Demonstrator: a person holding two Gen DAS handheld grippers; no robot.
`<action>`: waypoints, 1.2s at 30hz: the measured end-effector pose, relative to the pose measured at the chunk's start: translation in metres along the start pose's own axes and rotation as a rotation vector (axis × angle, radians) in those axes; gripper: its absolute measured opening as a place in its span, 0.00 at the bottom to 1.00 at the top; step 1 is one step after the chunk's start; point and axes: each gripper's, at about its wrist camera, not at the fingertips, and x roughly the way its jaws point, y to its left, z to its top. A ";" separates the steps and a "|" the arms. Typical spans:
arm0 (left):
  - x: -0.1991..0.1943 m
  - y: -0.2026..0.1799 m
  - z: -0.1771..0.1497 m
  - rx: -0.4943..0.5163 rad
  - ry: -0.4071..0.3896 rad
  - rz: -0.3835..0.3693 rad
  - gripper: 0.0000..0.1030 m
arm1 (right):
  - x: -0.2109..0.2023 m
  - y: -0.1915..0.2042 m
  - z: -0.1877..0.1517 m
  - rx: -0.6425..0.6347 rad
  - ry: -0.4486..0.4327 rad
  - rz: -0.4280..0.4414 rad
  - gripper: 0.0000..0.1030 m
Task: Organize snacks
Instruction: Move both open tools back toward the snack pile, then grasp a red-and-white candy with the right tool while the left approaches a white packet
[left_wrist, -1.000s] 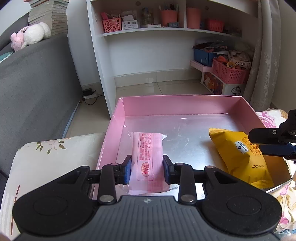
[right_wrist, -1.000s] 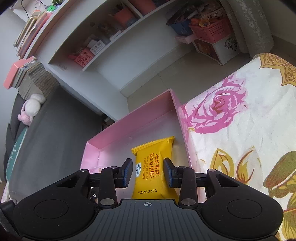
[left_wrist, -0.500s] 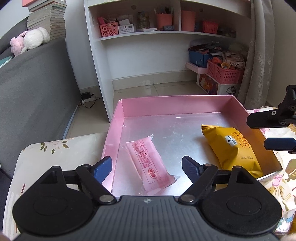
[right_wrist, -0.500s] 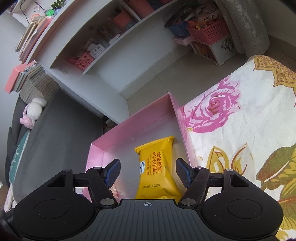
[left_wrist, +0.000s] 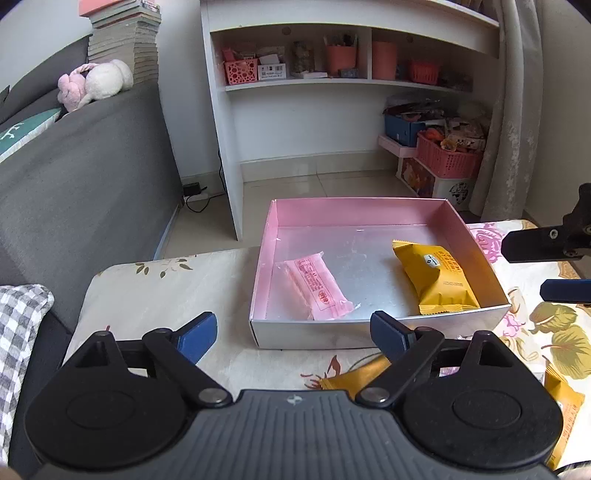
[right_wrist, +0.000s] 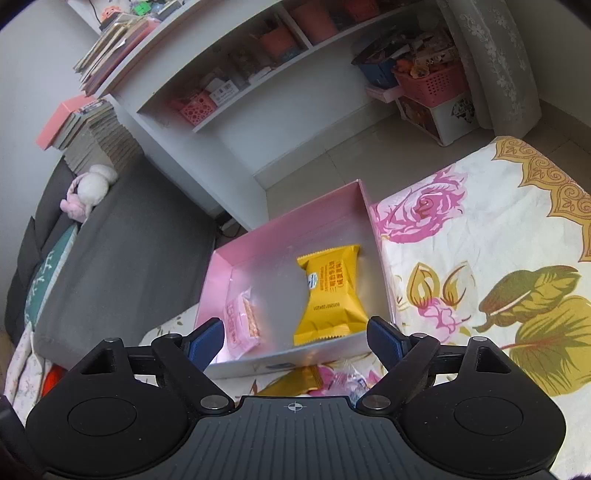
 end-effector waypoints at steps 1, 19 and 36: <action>-0.005 0.002 -0.002 -0.005 0.001 -0.002 0.87 | -0.005 0.002 -0.004 -0.011 0.004 -0.003 0.86; -0.055 0.026 -0.069 -0.015 0.039 -0.009 0.93 | -0.030 0.026 -0.084 -0.232 0.104 -0.040 0.89; -0.063 0.052 -0.110 0.054 0.229 -0.112 0.91 | -0.008 0.043 -0.135 -0.390 0.260 -0.075 0.89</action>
